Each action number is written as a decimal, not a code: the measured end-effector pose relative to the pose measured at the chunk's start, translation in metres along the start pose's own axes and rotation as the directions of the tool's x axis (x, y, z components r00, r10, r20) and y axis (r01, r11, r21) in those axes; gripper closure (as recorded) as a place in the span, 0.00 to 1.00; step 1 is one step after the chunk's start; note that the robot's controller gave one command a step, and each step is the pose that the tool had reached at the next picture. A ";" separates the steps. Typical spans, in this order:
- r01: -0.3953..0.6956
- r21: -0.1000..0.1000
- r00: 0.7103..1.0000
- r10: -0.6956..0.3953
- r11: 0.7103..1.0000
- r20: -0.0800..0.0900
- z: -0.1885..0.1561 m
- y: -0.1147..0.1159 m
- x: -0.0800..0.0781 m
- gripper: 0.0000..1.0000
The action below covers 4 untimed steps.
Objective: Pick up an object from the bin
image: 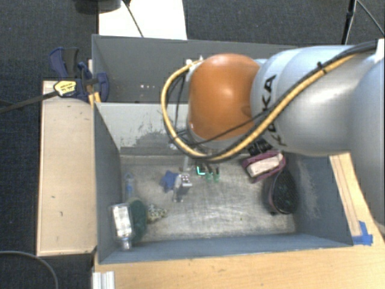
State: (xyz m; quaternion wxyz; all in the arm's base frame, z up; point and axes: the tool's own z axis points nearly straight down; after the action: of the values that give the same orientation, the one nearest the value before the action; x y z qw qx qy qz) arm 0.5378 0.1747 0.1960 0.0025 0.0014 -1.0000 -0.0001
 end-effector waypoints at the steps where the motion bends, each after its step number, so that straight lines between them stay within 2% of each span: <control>1: 0.064 0.002 0.998 -0.064 0.998 0.000 0.117 -0.044 -0.013 0.00; 2: -0.037 -0.004 0.999 0.037 0.999 0.012 0.091 0.005 -0.050 0.00; 3: -0.027 0.000 1.000 0.027 1.000 0.005 0.126 -0.051 -0.017 0.00; 4: 0.077 -0.002 0.997 -0.077 0.997 0.015 0.077 -0.010 -0.054 0.00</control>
Offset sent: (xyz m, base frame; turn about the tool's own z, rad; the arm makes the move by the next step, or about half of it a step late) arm 0.0141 -0.0415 -0.1130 -0.0666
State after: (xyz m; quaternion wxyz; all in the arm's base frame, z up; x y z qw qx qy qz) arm 0.5910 0.1649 0.1188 -0.0047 0.0401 -0.9992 -0.0015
